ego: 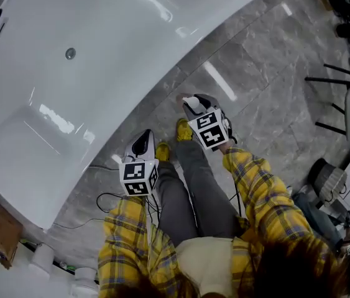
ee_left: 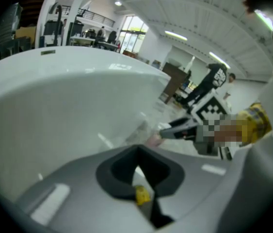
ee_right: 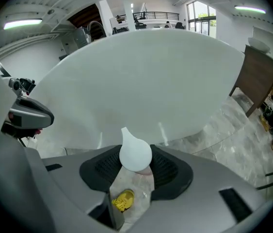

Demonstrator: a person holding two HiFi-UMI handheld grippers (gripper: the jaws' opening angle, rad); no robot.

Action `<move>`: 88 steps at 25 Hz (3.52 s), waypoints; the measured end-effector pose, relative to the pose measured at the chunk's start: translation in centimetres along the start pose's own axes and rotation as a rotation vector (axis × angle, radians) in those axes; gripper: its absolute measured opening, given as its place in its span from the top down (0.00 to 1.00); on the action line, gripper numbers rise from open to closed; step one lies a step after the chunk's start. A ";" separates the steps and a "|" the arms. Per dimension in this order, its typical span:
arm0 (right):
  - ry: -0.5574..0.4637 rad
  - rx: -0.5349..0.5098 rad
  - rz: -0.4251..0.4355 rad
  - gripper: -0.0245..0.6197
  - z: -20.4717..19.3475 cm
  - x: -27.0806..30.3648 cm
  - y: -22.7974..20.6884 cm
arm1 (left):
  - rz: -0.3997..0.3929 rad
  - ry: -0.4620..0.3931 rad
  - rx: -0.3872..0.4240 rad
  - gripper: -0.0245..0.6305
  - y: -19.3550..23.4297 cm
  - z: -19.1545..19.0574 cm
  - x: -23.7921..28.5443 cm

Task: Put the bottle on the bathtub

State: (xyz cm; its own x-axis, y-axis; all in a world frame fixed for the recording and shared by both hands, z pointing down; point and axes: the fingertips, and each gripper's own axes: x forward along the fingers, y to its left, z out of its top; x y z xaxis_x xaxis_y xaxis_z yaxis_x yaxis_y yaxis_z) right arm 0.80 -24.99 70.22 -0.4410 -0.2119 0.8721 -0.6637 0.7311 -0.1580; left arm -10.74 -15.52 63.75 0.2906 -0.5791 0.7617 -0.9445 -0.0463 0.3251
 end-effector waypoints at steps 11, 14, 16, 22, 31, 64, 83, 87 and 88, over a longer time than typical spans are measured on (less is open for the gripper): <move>0.047 0.011 -0.060 0.69 -3.0 8.2 -1.1 | -0.019 0.045 0.019 0.95 2.3 -4.9 4.5; 0.054 0.006 -0.067 0.69 -3.6 10.2 -1.1 | -0.016 0.052 0.012 0.95 3.1 -6.2 5.1; 0.061 0.001 -0.075 0.69 -4.1 11.5 -1.3 | -0.015 0.054 0.008 0.95 3.5 -7.0 5.7; 0.081 0.016 -0.100 0.69 -5.5 14.7 -1.7 | -0.012 0.052 -0.008 0.95 4.3 -8.9 6.9; 0.087 -0.030 -0.101 0.69 -6.4 18.3 -1.2 | -0.003 0.060 -0.011 0.95 5.8 -11.5 8.0; 0.076 -0.111 -0.084 0.69 -6.8 19.0 0.2 | -0.024 0.065 0.021 0.95 5.3 -11.6 8.0; 0.054 -0.060 -0.048 0.71 -3.6 9.3 1.5 | -0.055 0.037 0.086 0.95 1.5 -4.5 3.1; 0.031 -0.016 -0.048 0.73 -2.7 6.3 1.8 | -0.047 0.021 0.075 0.95 0.7 -2.6 1.6; 0.022 -0.016 -0.048 0.74 -2.4 5.5 1.9 | -0.040 0.017 0.069 0.95 0.7 -2.2 1.2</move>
State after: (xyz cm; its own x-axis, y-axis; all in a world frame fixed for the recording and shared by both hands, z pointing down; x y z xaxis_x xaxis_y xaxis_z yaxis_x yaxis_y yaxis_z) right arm -1.48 -23.20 75.79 -0.3953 -0.2325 0.8886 -0.6739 0.7308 -0.1085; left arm -10.72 -14.48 66.11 0.3299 -0.5617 0.7587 -0.9404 -0.1249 0.3164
